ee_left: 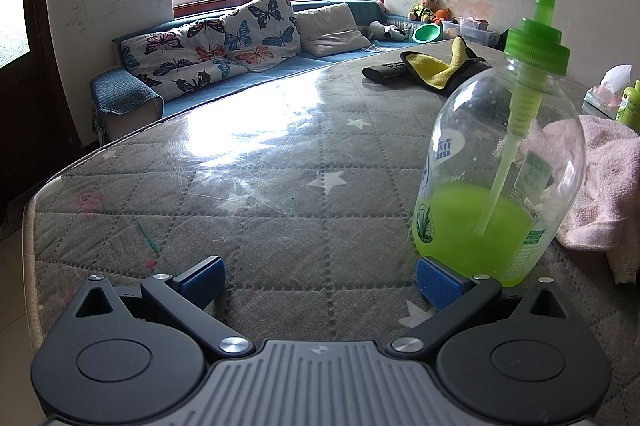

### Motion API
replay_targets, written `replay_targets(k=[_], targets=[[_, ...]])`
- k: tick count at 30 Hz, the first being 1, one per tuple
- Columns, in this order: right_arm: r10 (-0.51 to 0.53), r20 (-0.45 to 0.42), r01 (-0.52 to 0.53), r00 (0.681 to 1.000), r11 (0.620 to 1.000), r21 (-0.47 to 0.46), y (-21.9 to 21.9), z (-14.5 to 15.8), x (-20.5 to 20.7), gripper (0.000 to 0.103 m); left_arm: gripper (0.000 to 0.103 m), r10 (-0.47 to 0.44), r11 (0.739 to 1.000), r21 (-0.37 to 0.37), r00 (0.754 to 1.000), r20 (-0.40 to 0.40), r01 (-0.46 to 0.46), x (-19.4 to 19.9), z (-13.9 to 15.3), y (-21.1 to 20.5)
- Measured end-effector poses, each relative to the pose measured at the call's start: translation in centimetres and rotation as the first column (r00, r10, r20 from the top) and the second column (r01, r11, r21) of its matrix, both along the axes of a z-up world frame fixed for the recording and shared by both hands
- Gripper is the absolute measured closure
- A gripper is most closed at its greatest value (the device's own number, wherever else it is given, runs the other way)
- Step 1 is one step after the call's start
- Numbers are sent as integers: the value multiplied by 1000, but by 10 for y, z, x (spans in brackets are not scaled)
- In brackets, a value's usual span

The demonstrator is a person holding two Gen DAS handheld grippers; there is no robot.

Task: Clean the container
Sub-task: 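Move the right tool toward the pink towel beside the soap bottle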

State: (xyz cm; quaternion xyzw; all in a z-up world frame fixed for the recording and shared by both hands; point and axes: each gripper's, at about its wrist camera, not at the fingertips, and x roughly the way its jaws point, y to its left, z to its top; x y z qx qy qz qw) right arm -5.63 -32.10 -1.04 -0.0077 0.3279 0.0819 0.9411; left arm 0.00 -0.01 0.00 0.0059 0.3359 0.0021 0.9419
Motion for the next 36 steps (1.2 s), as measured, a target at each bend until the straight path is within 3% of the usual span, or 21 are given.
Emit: replay_targets(k=[25,36], targets=[[8,17,-9,1000,999,34,-9,3,-5,0,0,-10,1000,-6,999,-38,10,-1,7,4],[-33,43,30,999,998,63,-11,24,-20,0,0,-49,999,-13,998,-27,49,-20,27,-7]])
